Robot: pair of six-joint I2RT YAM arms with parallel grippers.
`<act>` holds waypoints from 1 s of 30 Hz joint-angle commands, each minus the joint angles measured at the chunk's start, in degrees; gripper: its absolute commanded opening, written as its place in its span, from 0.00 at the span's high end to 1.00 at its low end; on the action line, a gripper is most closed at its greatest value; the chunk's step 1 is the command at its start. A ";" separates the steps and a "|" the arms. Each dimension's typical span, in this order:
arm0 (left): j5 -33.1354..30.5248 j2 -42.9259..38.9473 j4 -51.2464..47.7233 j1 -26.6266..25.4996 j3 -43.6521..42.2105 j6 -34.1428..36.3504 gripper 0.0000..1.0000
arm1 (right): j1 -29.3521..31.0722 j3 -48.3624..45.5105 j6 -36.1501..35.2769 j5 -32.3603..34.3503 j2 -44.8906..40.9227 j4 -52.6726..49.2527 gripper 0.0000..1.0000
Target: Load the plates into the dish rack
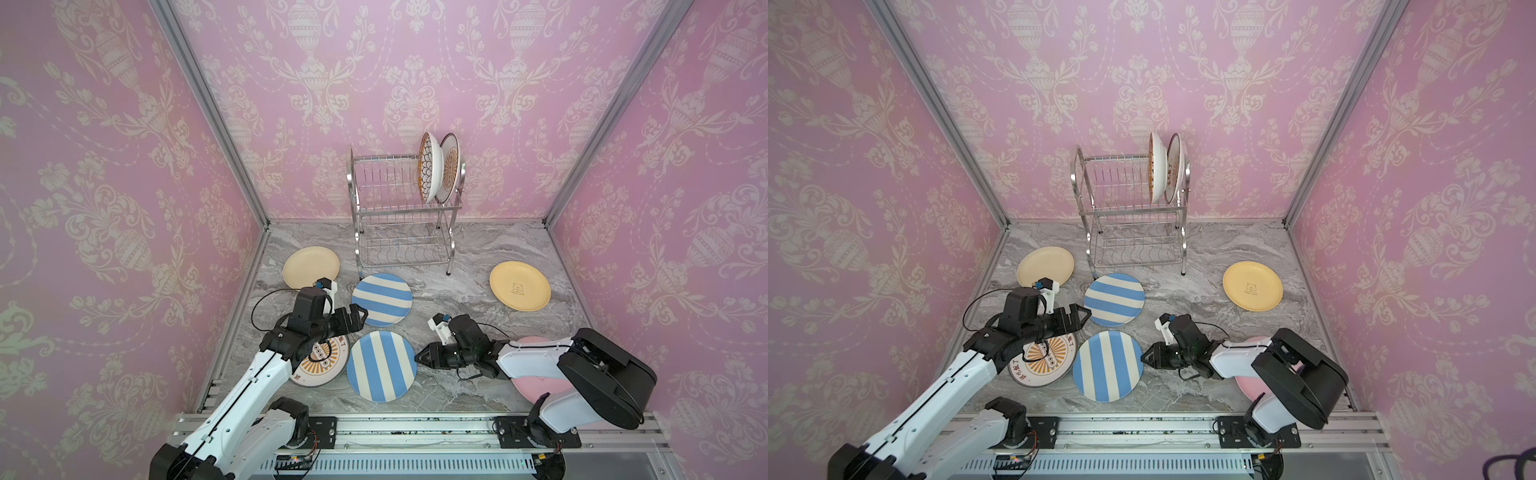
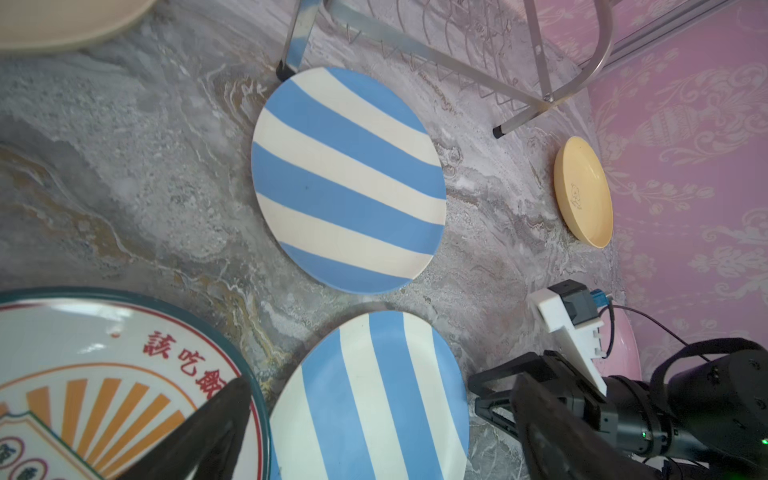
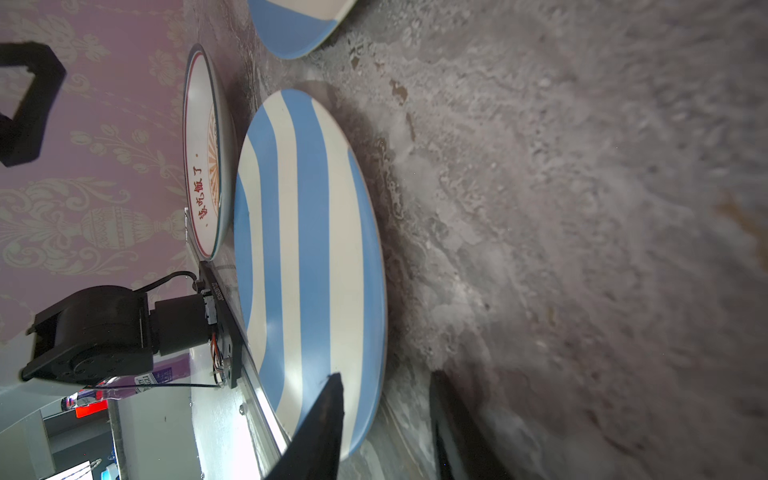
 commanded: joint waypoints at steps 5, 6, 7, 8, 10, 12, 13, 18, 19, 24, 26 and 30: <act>-4.53 -5.92 -11.97 -7.67 -0.95 -12.21 0.01 | 0.52 -2.59 -1.27 4.08 -1.32 -9.20 0.62; -4.44 -6.49 -11.98 -8.82 -1.03 -13.77 0.01 | 0.64 -2.64 -1.31 4.14 -1.17 -9.14 0.61; -4.08 -6.75 -11.34 -10.15 -1.39 -15.34 0.01 | 0.80 -2.68 -1.30 4.27 -1.02 -8.86 0.61; -3.86 -6.54 -10.78 -11.19 -1.65 -16.40 0.01 | 0.91 -2.57 -1.30 4.27 -0.69 -8.65 0.61; -4.57 -4.77 -11.31 -15.25 -1.76 -18.06 0.01 | 1.23 -2.51 -1.09 4.23 0.05 -7.77 0.61; -5.29 -3.08 -12.63 -18.67 -1.59 -19.24 0.01 | 1.56 -2.16 -1.03 4.09 0.97 -7.11 0.61; -5.66 -2.75 -13.24 -19.83 -1.59 -19.88 0.01 | 1.85 -1.93 -1.11 4.09 1.33 -6.98 0.61; -7.48 -3.02 -18.63 -22.71 -1.35 -21.00 0.01 | 2.70 -1.33 -1.08 4.13 2.35 -6.27 0.59; -7.24 -3.15 -18.80 -22.77 -1.89 -21.33 0.01 | 2.75 -1.39 -1.05 4.21 2.23 -6.06 0.59; -8.14 -3.28 -18.49 -23.71 -4.16 -22.32 0.01 | 2.95 -2.49 -0.55 4.90 1.81 -5.21 0.59; -8.62 -2.40 -18.96 -24.02 -4.11 -21.81 0.01 | 2.98 -2.53 -0.51 5.20 1.58 -5.34 0.58; -9.07 0.26 -18.64 -26.16 -4.23 -22.06 0.01 | 3.06 -2.65 -0.42 5.68 1.21 -5.48 0.58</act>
